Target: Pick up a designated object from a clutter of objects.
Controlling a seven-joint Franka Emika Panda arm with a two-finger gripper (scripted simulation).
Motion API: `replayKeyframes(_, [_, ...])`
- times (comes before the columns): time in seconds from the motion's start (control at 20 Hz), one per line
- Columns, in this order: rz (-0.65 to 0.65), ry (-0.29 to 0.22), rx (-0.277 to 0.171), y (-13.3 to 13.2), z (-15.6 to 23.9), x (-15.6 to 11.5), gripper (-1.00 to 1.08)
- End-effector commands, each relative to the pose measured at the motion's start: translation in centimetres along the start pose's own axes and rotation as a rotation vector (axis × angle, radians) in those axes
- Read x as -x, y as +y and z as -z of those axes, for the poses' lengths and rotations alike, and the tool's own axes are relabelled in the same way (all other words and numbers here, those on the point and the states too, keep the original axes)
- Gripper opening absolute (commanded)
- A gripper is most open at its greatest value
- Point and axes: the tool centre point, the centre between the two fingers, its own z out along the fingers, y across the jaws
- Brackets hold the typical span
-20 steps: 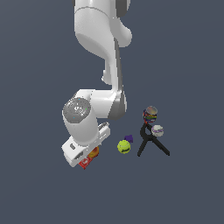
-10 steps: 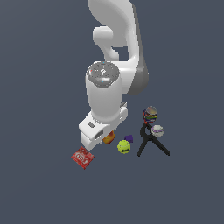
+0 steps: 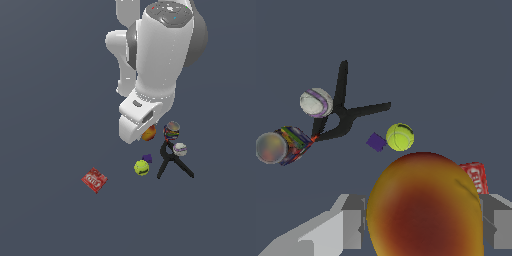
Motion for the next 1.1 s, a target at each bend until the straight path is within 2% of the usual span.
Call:
replayKeyframes(0.0, [0.0, 0.001, 0.001, -2.1, 2.4, -0.7, -1.0])
replayKeyframes(0.55, [0.0, 0.003, -0.001, -9.4, 11.2, -3.7, -1.0])
replayKeyframes(0.8, [-0.001, 0.004, -0.001, -11.0, 13.2, -4.5, -1.0])
replayKeyframes(1.05, [-0.001, 0.005, -0.002, -11.4, 13.9, -4.7, -1.0])
